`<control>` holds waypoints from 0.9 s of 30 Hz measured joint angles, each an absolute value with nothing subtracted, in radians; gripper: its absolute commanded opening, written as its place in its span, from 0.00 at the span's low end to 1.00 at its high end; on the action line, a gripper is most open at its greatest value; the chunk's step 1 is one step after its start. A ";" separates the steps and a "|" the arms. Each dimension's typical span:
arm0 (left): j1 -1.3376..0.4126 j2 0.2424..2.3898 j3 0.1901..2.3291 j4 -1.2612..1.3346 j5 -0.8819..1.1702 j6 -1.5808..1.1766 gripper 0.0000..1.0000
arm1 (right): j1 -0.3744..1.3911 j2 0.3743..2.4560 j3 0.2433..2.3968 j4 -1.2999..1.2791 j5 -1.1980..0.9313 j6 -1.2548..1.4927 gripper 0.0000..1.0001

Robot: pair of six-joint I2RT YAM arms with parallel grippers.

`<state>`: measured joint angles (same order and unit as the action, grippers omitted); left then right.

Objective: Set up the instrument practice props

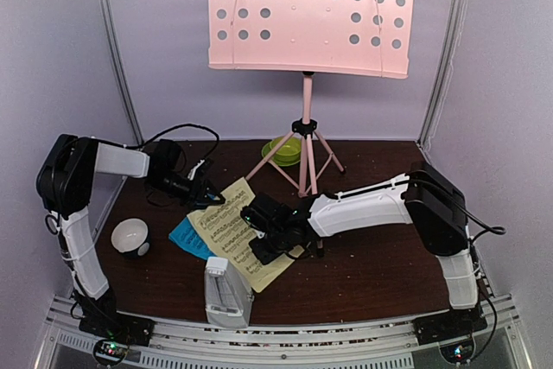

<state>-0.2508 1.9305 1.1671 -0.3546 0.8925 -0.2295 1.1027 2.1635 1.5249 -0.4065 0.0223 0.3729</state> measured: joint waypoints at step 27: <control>-0.248 1.856 1.090 -0.390 0.805 -0.189 0.00 | 1.098 2.152 1.512 -0.389 0.026 0.368 0.24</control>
<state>-0.2478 1.8561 1.0904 -0.3901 0.8051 -0.1890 1.0985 2.1525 1.5116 -0.3885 0.0257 0.3679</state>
